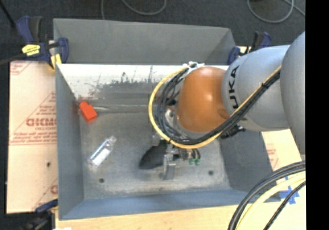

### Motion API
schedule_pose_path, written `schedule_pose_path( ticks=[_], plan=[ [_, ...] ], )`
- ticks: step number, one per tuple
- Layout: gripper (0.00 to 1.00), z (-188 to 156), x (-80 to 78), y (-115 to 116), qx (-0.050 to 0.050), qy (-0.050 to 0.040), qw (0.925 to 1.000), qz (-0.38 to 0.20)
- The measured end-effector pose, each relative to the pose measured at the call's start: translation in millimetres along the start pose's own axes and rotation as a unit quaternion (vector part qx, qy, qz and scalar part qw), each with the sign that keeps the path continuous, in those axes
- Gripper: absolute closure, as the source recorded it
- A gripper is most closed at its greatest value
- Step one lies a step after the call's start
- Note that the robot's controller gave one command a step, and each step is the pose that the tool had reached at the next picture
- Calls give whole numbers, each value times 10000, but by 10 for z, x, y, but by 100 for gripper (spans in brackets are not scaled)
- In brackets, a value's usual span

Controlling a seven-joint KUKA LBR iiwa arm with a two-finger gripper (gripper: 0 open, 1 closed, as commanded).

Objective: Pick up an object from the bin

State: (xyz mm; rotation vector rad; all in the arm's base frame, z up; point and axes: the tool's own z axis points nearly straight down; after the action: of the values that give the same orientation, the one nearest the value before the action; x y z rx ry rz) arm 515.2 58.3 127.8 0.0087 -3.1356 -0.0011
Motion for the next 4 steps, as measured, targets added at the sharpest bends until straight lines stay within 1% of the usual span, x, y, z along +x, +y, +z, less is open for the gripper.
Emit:
schedule_pose_path(
  ticks=[1,2,3,4],
  plan=[
    [0,-44,-18,-2,-3,-39,10000,9],
    [100,548,-330,104,-12,-45,9916,1293],
    [100,548,-330,104,-12,-45,9916,1293],
    [100,-309,-384,257,-7,-64,9999,-110]
  ],
)
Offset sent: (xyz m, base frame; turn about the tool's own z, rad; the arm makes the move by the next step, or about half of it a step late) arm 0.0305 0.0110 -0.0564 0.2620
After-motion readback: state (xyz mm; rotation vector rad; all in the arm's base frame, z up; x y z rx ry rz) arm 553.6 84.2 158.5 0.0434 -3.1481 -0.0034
